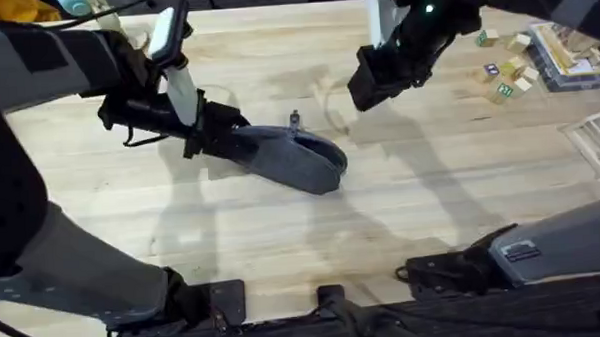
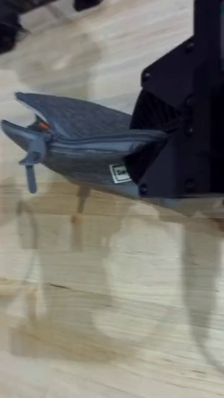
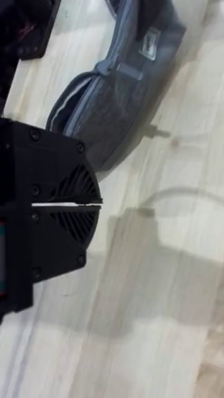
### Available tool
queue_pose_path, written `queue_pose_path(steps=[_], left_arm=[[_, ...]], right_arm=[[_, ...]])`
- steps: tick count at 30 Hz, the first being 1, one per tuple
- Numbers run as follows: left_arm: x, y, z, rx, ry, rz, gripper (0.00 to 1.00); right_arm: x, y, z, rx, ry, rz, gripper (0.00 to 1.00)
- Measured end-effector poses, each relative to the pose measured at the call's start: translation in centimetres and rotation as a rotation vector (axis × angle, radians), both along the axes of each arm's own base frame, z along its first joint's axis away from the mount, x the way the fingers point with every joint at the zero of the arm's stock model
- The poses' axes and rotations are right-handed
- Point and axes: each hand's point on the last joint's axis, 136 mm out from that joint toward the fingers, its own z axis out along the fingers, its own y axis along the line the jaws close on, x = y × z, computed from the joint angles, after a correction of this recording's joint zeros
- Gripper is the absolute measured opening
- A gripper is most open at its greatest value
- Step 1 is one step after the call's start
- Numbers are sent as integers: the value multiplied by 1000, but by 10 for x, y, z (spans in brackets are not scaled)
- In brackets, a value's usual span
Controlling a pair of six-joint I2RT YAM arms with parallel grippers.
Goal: Unzip the bag, pick up the pens from the table one at a time and place them inside, then zip the bag closed.
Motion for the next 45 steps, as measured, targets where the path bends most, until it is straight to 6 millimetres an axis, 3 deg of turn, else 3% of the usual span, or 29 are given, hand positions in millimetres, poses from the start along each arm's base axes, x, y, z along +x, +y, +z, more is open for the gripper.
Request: queue_pose_path(steps=[7,12,13,14,19,20,27,37,45], left_arm=[[0,0,0,0,0,0,43],[0,0,0,0,0,0,42],[0,0,0,0,0,0,41],[0,0,0,0,0,0,40],[0,0,0,0,0,0,41],[0,0,0,0,0,0,40],[0,0,0,0,0,0,42],[0,0,0,0,0,0,41],[0,0,0,0,0,0,42]], right_arm=[[2,-3,2,-8,-12,-3,32],[1,-3,23,15,-77,-4,33],[0,-3,29,21,-95,-6,72],[0,-3,35,28,-114,-5,181],[0,-1,75,66,-230,6,912],[-1,1,81,72,-249,13,974],[-18,20,107,110,-320,81,998],[-32,47,109,140,-320,142,998],[-28,52,113,201,-298,-2,998]])
